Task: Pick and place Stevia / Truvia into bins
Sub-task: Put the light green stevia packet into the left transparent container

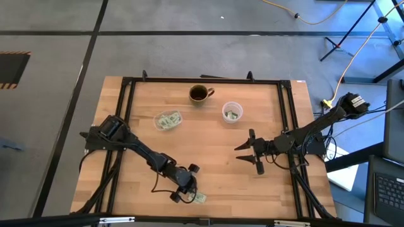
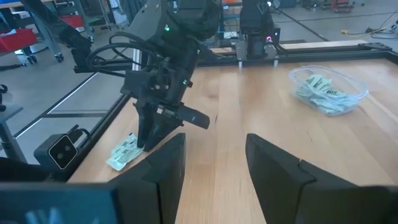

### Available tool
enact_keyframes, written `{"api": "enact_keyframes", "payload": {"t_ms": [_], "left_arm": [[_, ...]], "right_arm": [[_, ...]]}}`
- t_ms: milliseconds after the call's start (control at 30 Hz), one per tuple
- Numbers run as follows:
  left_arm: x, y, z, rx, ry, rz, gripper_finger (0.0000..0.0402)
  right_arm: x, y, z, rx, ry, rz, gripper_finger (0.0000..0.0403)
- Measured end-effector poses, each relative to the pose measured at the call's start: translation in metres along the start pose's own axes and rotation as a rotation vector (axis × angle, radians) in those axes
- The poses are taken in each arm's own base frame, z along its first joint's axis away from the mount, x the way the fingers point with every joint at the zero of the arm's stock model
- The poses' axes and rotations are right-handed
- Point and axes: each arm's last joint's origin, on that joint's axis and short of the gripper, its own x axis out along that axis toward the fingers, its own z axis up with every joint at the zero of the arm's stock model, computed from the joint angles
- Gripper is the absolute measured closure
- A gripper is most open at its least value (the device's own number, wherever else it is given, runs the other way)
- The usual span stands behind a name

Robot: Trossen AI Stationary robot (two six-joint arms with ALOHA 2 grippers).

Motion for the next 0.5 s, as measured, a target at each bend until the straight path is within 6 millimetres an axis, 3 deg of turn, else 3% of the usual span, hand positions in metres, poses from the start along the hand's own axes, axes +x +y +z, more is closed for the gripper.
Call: {"api": "enact_keyframes", "payload": {"t_ms": [233,500], "left_arm": [[0.005,0.007,-0.006,-0.023,0.027,-0.001,0.0335],[0.004,0.016,-0.007,-0.096,0.034,-0.003,0.0387]], "right_arm": [[0.0,0.0,0.0,-0.003,0.004,-0.001,0.0232],[0.0,0.0,-0.001,-0.007,0.014,-0.003,0.0232]]}}
